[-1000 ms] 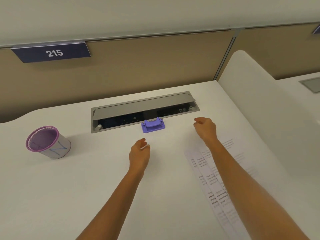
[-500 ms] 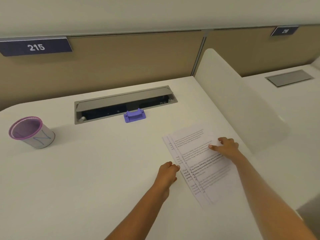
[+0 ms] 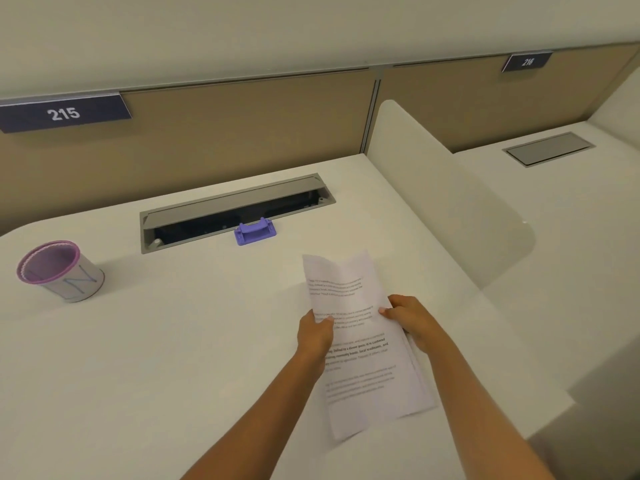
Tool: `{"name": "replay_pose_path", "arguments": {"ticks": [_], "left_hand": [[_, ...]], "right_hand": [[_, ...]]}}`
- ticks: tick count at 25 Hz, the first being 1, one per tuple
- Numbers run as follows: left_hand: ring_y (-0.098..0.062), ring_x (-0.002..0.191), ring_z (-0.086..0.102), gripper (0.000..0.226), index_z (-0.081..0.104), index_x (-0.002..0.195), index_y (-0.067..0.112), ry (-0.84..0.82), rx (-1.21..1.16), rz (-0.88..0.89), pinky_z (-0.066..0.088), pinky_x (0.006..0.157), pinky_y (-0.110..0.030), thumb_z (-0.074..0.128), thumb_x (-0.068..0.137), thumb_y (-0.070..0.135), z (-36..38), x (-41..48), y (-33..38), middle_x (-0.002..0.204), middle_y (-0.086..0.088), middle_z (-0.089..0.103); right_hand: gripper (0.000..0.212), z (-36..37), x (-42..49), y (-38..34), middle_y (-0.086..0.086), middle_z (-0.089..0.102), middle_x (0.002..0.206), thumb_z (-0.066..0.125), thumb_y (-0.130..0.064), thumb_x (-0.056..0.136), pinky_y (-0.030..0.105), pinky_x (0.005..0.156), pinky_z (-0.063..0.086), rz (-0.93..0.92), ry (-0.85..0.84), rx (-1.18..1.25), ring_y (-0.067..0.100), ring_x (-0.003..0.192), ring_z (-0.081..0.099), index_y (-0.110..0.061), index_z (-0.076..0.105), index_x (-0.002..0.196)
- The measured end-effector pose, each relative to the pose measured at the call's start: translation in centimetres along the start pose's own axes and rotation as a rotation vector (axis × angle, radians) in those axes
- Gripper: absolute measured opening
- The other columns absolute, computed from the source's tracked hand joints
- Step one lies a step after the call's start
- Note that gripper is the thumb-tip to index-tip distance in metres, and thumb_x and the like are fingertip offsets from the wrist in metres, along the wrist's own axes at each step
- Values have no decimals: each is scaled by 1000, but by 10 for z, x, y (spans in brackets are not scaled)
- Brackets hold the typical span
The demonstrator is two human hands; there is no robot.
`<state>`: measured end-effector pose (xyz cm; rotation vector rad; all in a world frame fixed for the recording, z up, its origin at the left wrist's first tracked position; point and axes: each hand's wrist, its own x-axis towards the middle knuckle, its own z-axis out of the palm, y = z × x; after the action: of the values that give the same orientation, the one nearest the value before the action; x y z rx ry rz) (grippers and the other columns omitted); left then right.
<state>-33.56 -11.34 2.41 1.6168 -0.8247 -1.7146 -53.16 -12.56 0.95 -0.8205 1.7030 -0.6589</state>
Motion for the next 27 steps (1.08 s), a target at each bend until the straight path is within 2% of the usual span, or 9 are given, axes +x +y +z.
{"name": "replay_pose_path", "arguments": {"ticks": [2,5,8,10,14,17,19,23,27], "left_hand": [[-21,95,67,29,59,124,15,3,-3,111,56,77,-34,47,98,16,-18,-11,10,113,-4,69],[-19,95,70,26,62,120,22,-20,-37,339,60,79,-39,53,96,24,-54,-35,31,110,-1,72],[-7,92,69,22,64,114,34,4,-13,534,58,64,-20,55,94,30,-87,-58,44,103,12,73],[-7,93,67,23,64,114,34,13,5,612,56,65,-16,59,92,32,-105,-66,41,102,13,72],[-10,96,67,28,66,103,45,39,1,579,56,72,-18,65,89,22,-127,-67,22,100,13,72],[-11,98,66,19,66,105,40,43,6,602,54,73,-15,57,93,28,-132,-64,17,100,12,71],[-7,99,65,19,63,108,38,55,2,619,53,76,-15,52,94,32,-134,-62,15,101,14,70],[-17,100,65,23,65,106,28,88,65,541,55,84,-29,43,101,26,-137,-57,7,101,4,70],[-17,96,68,23,68,103,22,135,-53,471,55,83,-33,47,99,27,-142,-57,18,99,3,74]], "right_hand": [[20,12,-23,-5,11,73,114,59,-13,95,44,87,57,-138,-26,220,27,97,72,-12,65,114],[23,27,-54,-26,7,75,110,59,-20,95,37,81,60,-385,-44,382,26,99,72,-16,61,118],[25,46,-77,-48,5,71,116,60,-28,94,32,82,59,-562,-93,391,23,103,70,-23,61,119],[31,60,-82,-48,0,70,119,61,-28,93,25,83,58,-611,-125,363,17,107,68,-27,59,124],[39,92,-79,-27,-3,71,116,62,-8,91,29,94,54,-513,-176,293,13,110,65,-27,61,125],[29,111,-80,-24,-10,72,110,63,-23,90,23,88,54,-501,-157,273,6,105,65,-40,66,113],[27,116,-77,-24,-9,71,111,61,-31,89,18,82,56,-523,-151,268,7,104,65,-37,65,115],[31,127,-68,-16,-8,70,120,55,-19,97,30,101,50,-472,-180,268,11,114,63,-26,59,127],[27,120,-66,-23,-5,72,118,60,-20,94,32,95,54,-512,-184,286,14,109,67,-26,64,121]]}}
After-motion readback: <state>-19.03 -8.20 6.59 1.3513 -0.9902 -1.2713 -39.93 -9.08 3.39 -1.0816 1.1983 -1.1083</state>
